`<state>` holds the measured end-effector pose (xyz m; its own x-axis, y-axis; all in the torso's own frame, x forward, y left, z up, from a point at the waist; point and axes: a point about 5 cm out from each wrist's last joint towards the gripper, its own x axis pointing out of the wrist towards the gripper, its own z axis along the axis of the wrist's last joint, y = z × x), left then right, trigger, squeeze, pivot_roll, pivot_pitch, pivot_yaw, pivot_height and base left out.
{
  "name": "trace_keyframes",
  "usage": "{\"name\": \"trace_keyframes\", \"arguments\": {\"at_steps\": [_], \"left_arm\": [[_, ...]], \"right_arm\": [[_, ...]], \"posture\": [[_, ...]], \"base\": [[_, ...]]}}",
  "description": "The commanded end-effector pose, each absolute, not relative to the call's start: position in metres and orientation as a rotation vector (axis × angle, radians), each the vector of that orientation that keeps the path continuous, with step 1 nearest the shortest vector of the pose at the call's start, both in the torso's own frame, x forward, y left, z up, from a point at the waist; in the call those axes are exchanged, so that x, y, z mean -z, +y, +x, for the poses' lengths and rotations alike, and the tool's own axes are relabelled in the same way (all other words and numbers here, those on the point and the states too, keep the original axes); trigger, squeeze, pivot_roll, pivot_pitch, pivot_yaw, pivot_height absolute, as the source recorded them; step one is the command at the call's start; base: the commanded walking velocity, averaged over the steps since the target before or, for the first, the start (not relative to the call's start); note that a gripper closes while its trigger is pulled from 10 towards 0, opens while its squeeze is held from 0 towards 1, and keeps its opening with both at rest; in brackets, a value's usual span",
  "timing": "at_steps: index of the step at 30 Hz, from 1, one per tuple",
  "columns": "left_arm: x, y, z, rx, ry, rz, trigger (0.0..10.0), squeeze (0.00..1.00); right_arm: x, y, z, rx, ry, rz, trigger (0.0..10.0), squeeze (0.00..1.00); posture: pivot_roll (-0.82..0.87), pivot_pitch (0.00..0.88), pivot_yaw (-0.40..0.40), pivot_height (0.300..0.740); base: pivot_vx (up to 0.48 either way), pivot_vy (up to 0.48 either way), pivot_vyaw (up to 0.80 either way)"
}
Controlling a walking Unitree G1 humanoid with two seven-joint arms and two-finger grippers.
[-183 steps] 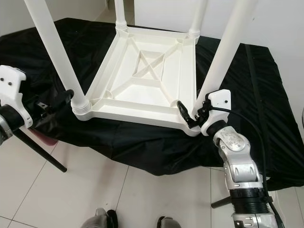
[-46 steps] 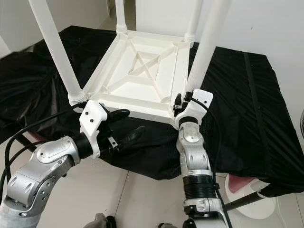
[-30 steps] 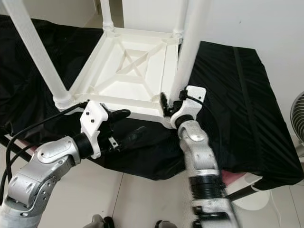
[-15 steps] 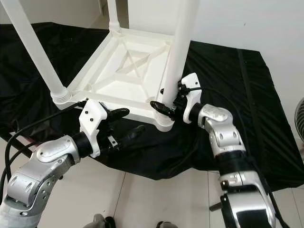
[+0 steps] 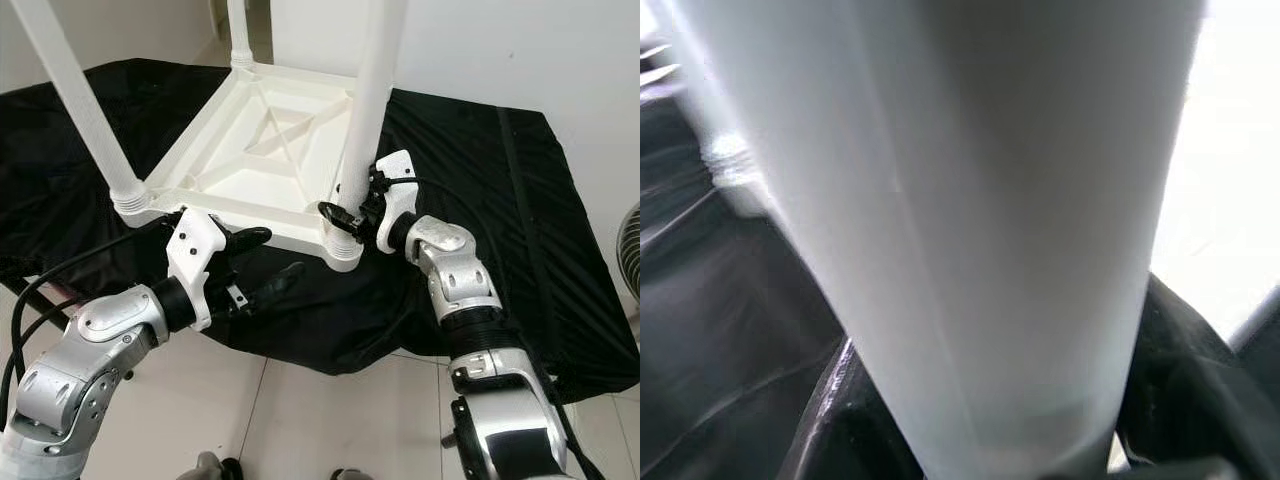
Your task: Building children table
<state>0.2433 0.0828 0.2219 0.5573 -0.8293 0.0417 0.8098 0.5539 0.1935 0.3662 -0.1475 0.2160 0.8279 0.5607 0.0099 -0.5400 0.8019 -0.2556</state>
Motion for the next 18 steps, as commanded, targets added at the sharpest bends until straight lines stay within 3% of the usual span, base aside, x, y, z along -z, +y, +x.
{"name": "trace_keyframes", "arguments": {"at_steps": [1,3,4,6,12,17,18], "left_arm": [[-0.221,0.086,0.246,0.887,-0.123,0.152,10.0,0.00],[-0.221,0.086,0.246,0.887,-0.123,0.152,10.0,0.00],[-0.220,0.086,0.245,0.890,-0.121,0.150,10.0,0.00],[-0.220,0.086,0.245,0.890,-0.121,0.150,10.0,0.00],[-0.219,0.084,0.245,0.904,-0.116,0.147,10.0,0.00],[-0.219,0.083,0.246,0.908,-0.116,0.146,10.0,0.00],[-0.219,0.083,0.245,0.908,-0.115,0.146,10.0,0.00]], "right_arm": [[-0.189,-0.169,0.366,-0.328,0.038,-0.255,0.0,0.00],[-0.189,-0.169,0.366,-0.328,0.038,-0.255,0.0,0.00],[-0.183,-0.172,0.360,-0.161,0.037,-0.201,0.0,0.00],[-0.183,-0.172,0.360,-0.161,0.037,-0.201,0.0,0.00],[-0.173,-0.171,0.340,0.234,0.023,-0.064,0.0,0.00],[-0.171,-0.160,0.339,0.253,0.022,-0.033,0.0,0.00],[-0.176,-0.144,0.343,0.121,-0.010,-0.059,10.0,0.00]], "posture": [[-0.02,0.152,0.034,0.740],[-0.02,0.152,0.034,0.740],[-0.03,0.157,0.035,0.740],[-0.03,0.157,0.035,0.740],[-0.04,0.163,0.045,0.740],[-0.04,0.162,0.044,0.740],[-0.04,0.163,0.044,0.740]], "base": [[0.000,0.000,0.00],[0.000,0.000,0.00],[0.000,0.000,0.00],[0.000,0.000,0.00],[0.000,0.000,0.00],[0.000,0.000,0.00],[0.000,0.000,0.00]]}}
